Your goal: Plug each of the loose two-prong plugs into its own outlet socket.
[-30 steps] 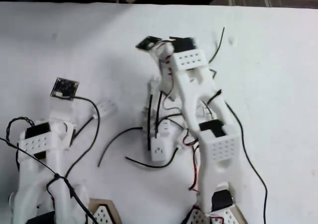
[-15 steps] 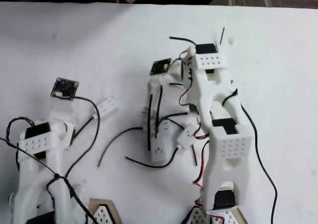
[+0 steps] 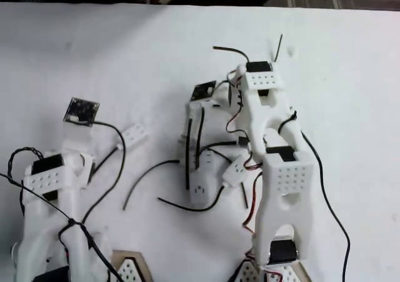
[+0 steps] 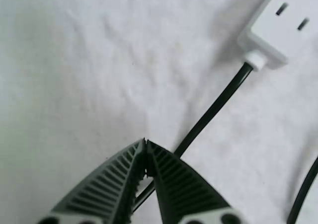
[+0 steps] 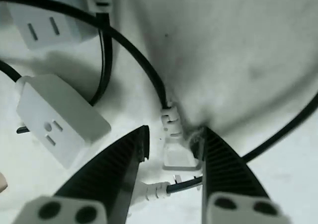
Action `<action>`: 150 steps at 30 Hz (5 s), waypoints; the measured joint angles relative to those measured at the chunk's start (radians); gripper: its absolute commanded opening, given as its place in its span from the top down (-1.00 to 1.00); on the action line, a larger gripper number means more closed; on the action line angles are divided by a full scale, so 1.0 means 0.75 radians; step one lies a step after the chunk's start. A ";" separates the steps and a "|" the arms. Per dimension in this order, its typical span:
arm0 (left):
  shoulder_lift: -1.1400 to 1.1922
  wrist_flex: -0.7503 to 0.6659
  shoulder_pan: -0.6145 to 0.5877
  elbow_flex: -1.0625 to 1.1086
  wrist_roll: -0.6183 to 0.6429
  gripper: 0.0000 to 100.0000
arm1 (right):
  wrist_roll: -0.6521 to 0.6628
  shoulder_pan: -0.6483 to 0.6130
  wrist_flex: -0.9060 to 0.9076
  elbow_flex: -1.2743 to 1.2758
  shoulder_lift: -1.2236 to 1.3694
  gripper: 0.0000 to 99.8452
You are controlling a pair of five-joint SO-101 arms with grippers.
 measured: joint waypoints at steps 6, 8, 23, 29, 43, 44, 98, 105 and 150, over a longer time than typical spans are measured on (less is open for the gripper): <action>0.000 0.000 0.000 0.000 0.000 0.95 | 0.004 0.041 -0.010 0.000 0.004 0.68; 0.000 0.000 0.000 0.000 0.000 0.95 | 0.004 0.047 -0.010 0.000 0.004 0.80; 0.000 0.000 0.000 0.000 0.000 0.95 | -0.065 0.053 -0.039 0.002 -0.119 0.96; 0.000 0.000 0.000 0.000 0.000 0.95 | -0.231 0.012 -0.037 0.002 -0.348 0.96; 0.000 0.000 0.000 0.000 0.000 0.95 | -0.775 -0.092 0.010 0.002 -0.610 0.96; 0.000 0.000 0.000 0.000 0.000 0.95 | -0.786 -0.090 0.033 0.002 -0.622 0.96; 0.000 0.000 0.000 0.000 0.000 0.95 | -0.753 0.082 -0.027 0.213 -0.104 0.96; 0.000 0.000 0.000 0.008 0.000 0.95 | -0.743 0.086 0.055 0.045 -0.096 0.96; 0.000 0.000 0.000 0.008 0.004 0.95 | -0.681 -0.045 0.082 0.155 -0.507 0.96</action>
